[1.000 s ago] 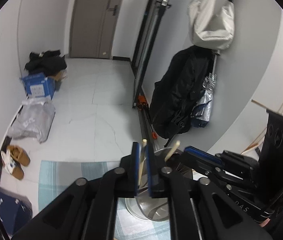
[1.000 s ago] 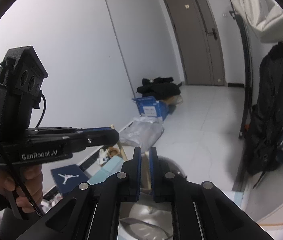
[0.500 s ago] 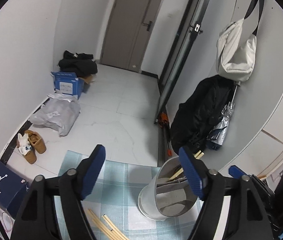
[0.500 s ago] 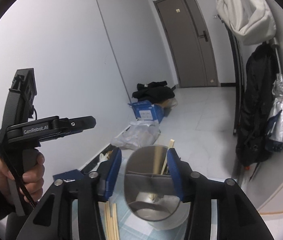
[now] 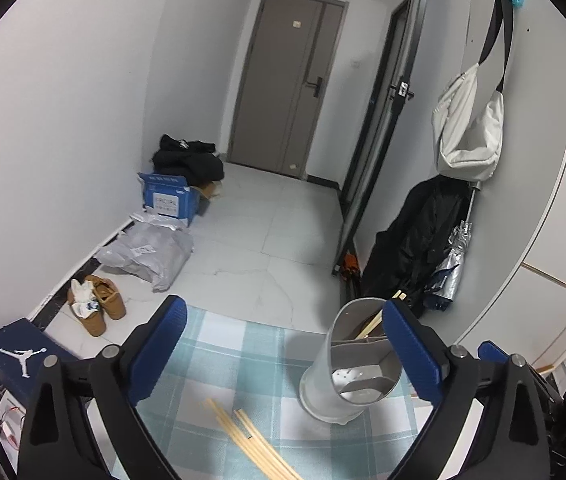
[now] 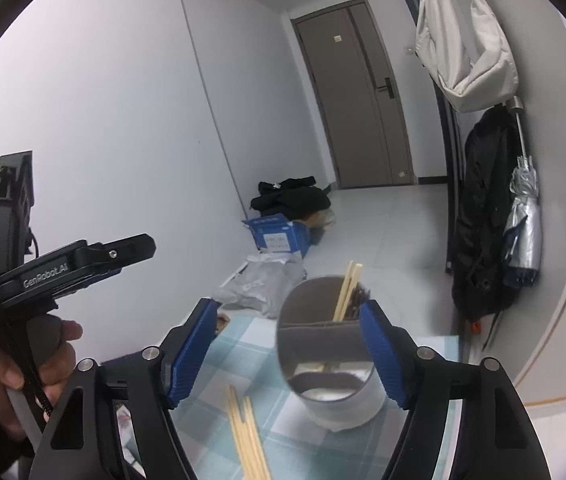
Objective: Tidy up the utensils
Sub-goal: 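Move both grippers away from the holder back toward the chopstick pile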
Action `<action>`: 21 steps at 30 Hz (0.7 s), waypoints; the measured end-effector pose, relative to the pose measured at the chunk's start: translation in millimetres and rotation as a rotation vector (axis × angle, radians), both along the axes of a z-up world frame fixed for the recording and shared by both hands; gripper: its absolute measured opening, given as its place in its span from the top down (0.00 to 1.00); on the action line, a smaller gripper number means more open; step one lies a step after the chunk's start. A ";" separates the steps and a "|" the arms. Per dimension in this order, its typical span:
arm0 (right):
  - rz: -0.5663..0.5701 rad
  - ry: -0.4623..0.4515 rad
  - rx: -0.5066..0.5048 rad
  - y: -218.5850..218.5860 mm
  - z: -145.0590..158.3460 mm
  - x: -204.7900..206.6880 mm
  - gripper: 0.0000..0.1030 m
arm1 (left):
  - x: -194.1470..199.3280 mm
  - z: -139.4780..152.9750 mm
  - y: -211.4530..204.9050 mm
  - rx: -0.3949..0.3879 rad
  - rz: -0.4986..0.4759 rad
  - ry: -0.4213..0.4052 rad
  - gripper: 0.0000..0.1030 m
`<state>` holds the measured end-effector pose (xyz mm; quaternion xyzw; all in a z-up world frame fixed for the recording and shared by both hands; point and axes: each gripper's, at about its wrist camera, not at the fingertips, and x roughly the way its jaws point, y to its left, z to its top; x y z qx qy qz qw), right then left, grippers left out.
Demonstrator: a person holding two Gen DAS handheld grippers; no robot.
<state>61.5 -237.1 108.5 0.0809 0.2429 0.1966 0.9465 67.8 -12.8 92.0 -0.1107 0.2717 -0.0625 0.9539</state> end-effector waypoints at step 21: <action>0.051 0.087 -0.060 32.5 -53.6 -35.5 0.17 | -35.9 -66.9 31.7 -0.001 0.107 0.022 0.01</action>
